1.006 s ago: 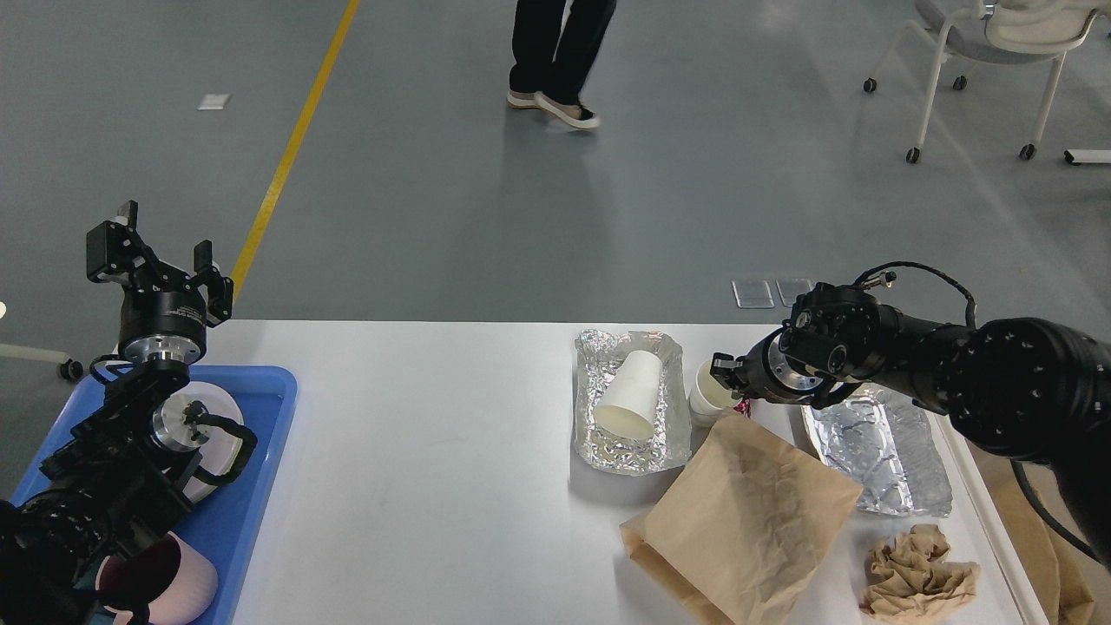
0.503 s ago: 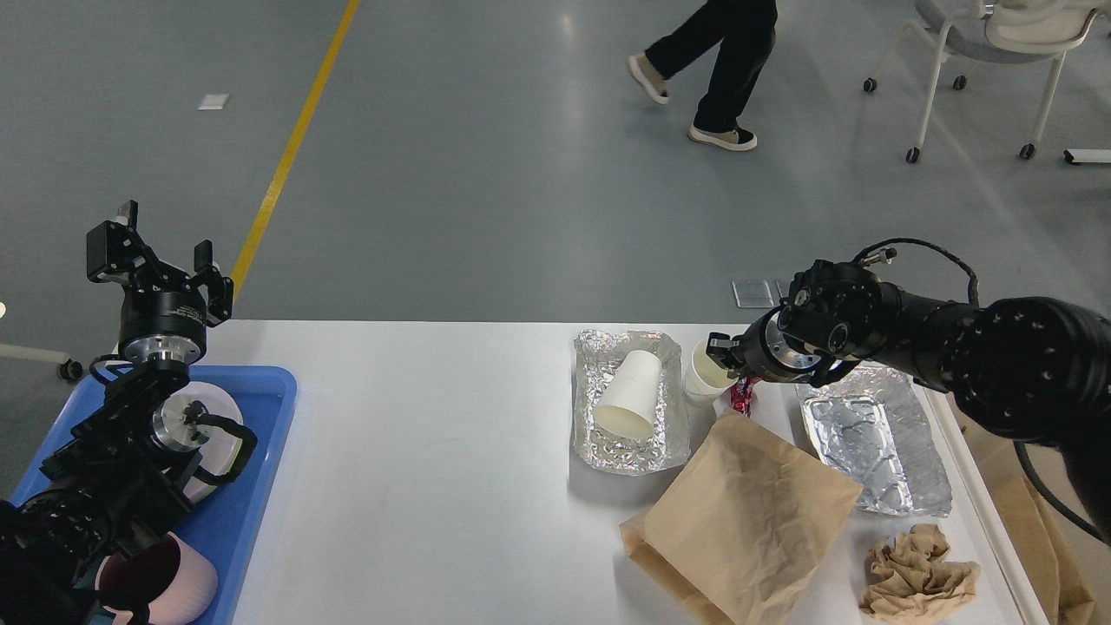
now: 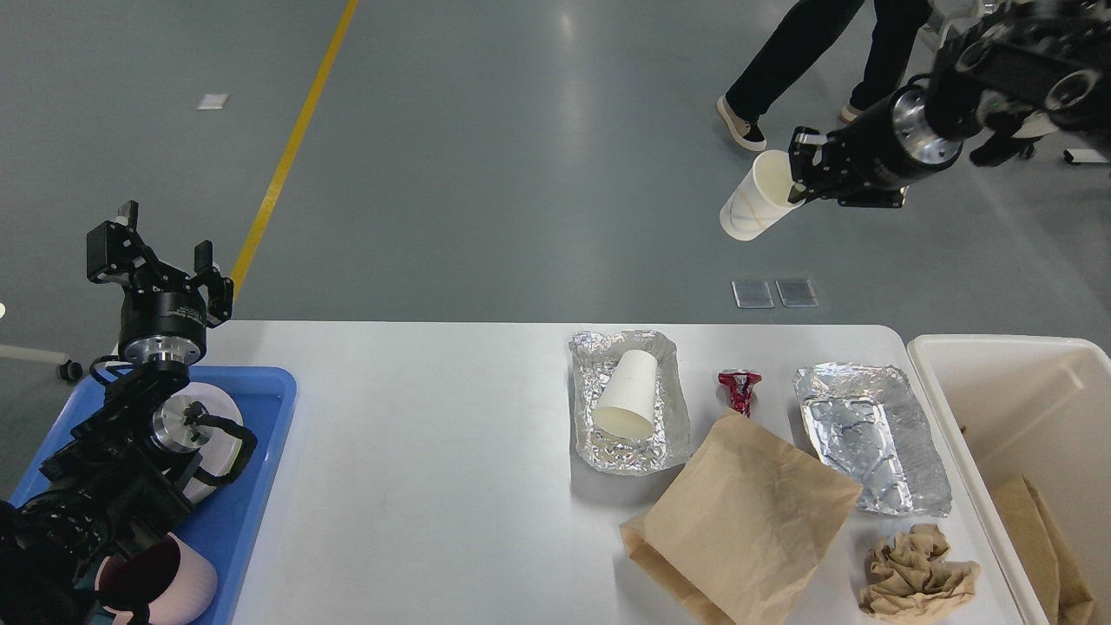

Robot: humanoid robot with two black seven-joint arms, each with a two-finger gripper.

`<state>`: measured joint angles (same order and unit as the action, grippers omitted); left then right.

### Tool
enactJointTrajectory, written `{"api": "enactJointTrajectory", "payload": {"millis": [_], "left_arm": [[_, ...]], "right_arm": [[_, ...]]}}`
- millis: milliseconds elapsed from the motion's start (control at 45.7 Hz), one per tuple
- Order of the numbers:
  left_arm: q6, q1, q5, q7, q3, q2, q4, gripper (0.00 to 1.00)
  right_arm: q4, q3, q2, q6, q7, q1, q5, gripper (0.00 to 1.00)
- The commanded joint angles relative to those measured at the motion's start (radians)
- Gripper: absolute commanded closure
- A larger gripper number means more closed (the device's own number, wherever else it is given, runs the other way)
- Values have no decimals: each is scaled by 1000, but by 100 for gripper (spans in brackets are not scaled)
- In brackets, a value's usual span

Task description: Tidy desktop

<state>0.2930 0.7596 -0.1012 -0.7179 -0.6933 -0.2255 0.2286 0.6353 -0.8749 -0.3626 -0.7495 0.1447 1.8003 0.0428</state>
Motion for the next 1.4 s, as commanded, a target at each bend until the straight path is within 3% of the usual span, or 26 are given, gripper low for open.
{"api": "enactJointTrajectory", "payload": {"millis": [0,219,394,722,919,941,1006,1116,1378], "left_arm": [[0,0,0,0,0,0,0,3],[0,1,0,0,0,0,0,3],[0,0,0,0,0,0,0,3],[0,0,0,0,0,0,0,3],[0,0,0,0,0,0,0,3],[0,0,0,0,0,0,0,3],[0,0,0,0,0,0,0,3],[0,0,0,0,0,0,0,3],[0,1,0,0,0,0,0,3]], "right_arm": [[4,2,-64,-60,-1,89,0,100],[-51,-21,-111,-37,-1,77,-6,100],[-176,-22,-197,33,1,-133,-7,100],[-233,-3,-318,358,-1,-521,0,100],[-233,1,-317,464,-1,-690,-1,100],[-233,1,-315,479,-1,-705,-1,93],[-236,-1,-311,535,-2,-749,-3,55],[-235,2,-303,634,-2,-802,-3,1],[-226,11,-289,647,-2,-809,0,0]]}}
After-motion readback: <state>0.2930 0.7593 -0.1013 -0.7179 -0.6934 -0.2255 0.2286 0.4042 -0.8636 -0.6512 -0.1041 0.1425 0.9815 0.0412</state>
